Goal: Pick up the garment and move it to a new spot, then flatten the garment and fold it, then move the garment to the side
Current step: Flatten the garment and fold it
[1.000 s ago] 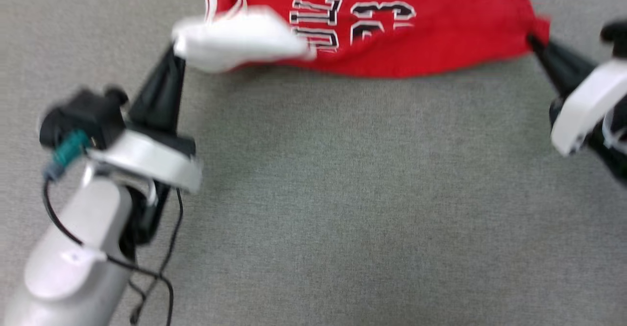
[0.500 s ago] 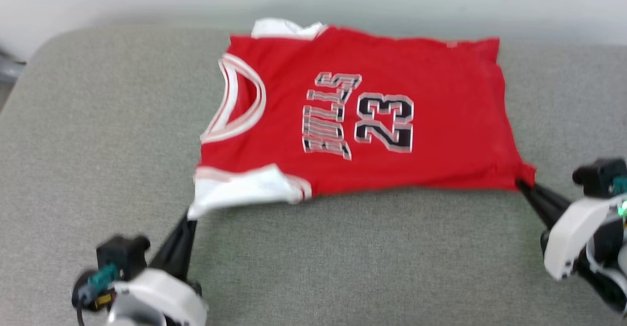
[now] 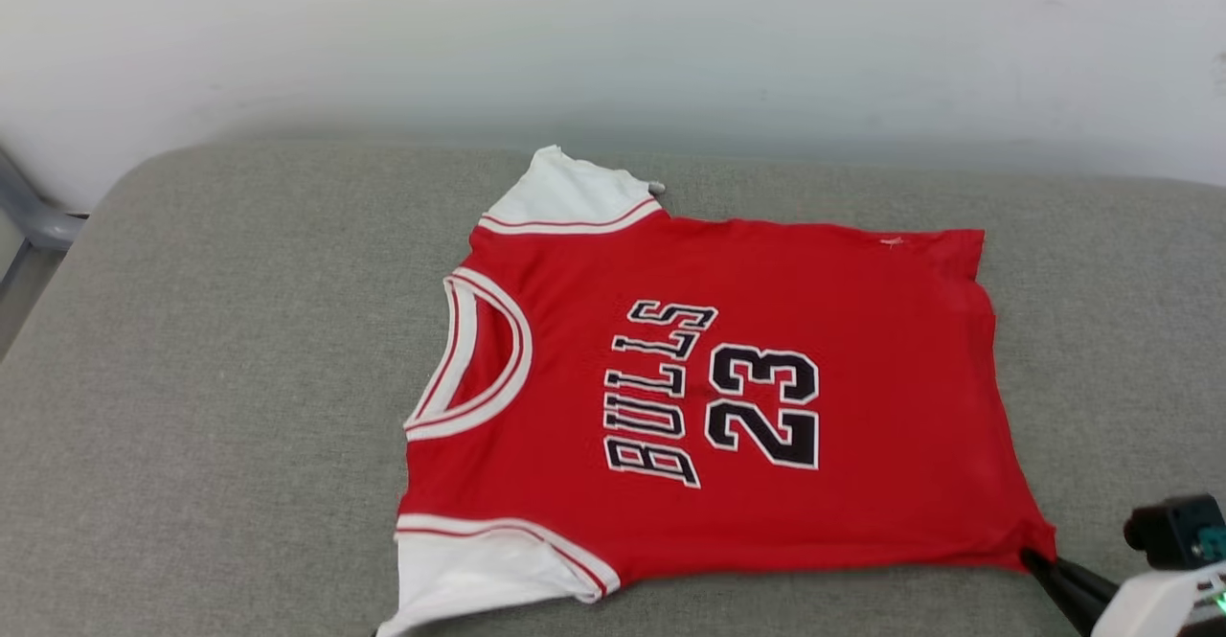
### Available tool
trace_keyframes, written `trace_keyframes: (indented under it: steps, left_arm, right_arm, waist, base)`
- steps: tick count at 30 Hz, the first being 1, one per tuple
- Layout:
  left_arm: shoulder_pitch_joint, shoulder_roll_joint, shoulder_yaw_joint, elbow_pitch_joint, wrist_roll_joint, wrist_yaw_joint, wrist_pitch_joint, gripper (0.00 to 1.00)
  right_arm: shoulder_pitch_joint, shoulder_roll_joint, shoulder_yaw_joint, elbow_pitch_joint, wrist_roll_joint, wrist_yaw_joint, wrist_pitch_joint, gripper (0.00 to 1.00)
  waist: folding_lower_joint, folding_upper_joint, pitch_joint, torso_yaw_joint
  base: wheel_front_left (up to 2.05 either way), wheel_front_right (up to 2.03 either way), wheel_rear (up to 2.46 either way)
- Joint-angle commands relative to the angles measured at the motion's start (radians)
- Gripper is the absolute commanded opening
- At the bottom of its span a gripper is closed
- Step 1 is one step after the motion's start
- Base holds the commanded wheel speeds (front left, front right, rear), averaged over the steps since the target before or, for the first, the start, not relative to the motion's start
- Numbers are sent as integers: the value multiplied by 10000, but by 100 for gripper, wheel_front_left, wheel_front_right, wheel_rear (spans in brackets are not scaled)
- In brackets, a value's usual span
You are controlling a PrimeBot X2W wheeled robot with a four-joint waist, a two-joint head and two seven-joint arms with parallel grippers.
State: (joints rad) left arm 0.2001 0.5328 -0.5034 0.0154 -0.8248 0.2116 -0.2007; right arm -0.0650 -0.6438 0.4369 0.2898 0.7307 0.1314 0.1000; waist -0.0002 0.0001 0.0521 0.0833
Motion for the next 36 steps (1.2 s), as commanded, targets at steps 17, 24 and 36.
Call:
trace_keyframes:
  steps: [17,24,36]
  left_arm:
    - [-2893,820,-378,-90,1803,-591,419,0]
    - [-4820,780,-382,508,1958,-1271,867,0]
    - [-7428,-104,-879,4780,1927,-2827,755,0]
  right_arm:
    - [587,336,-1876,-1498,-73,-15,667,0]
    - [-588,634,-1749,-1391,-75,-14,775,0]
    - [-2409,831,-990,-105,-84,-15,737,0]
  waist:
    - [2,-1,635,6]
    - [2,-1,1707,-262]
    - [2,-1,3143,-562]
  base:
    - [0,0,0]
    - [0,0,0]
    - [0,0,0]
